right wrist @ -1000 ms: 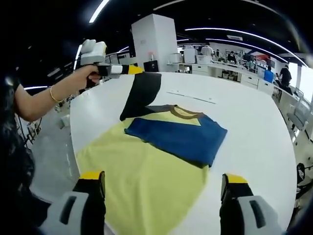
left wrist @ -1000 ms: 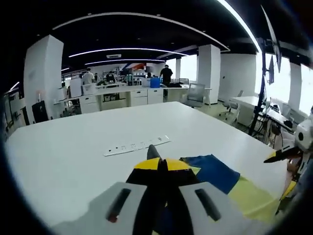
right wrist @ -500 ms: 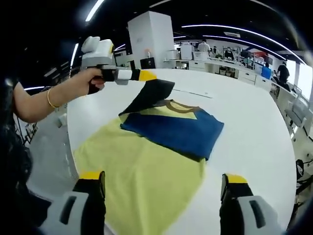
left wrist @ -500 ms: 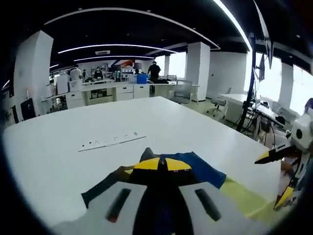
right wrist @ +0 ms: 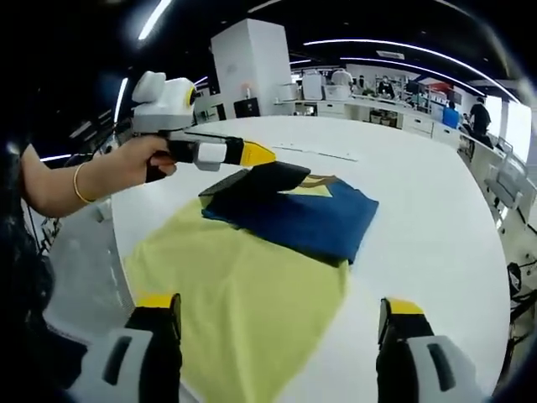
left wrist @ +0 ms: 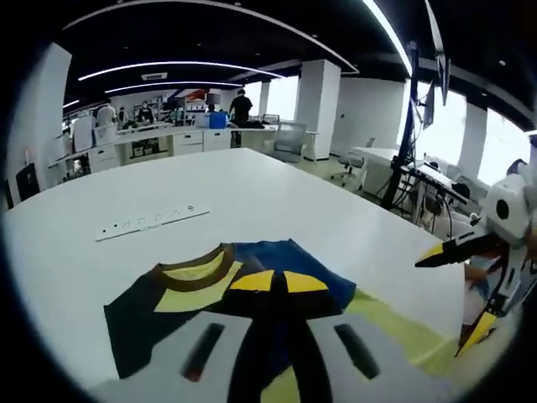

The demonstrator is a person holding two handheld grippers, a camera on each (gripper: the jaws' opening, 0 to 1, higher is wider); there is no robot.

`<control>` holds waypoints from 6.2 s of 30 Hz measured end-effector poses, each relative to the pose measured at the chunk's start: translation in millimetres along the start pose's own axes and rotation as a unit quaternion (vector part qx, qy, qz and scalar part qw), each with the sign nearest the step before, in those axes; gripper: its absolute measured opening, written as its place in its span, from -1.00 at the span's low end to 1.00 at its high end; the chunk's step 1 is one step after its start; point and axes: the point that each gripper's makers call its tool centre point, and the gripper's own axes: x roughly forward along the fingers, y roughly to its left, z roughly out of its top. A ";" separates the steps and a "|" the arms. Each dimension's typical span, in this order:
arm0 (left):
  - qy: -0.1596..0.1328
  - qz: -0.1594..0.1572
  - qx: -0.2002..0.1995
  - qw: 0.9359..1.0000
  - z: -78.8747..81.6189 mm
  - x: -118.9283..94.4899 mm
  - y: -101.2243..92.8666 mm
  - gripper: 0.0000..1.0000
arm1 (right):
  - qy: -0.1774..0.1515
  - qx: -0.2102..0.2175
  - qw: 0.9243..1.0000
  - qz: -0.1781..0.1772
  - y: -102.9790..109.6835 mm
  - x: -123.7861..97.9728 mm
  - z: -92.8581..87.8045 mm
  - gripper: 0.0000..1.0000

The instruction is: Fold the garment on the visible template until the final outline fits inside the template.

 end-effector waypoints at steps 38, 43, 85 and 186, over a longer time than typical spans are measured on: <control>0.046 -0.037 -0.014 0.998 -62.4 20.8 -41.0 -0.40 | 0.000 0.024 1.000 -0.021 -14.3 -1.6 -6.2 0.93; 0.035 -0.004 -0.014 0.999 -60.4 10.7 -22.0 0.10 | 0.000 0.033 0.999 -0.021 -13.8 1.6 -3.4 0.92; 0.022 0.139 0.040 0.989 -71.8 -123.9 134.6 0.31 | 0.003 0.018 1.000 0.020 20.9 87.4 77.1 0.35; 0.128 0.204 -0.021 0.970 -147.2 -117.2 162.2 -1.00 | 0.014 0.180 0.969 -0.169 -48.5 89.8 11.6 -1.00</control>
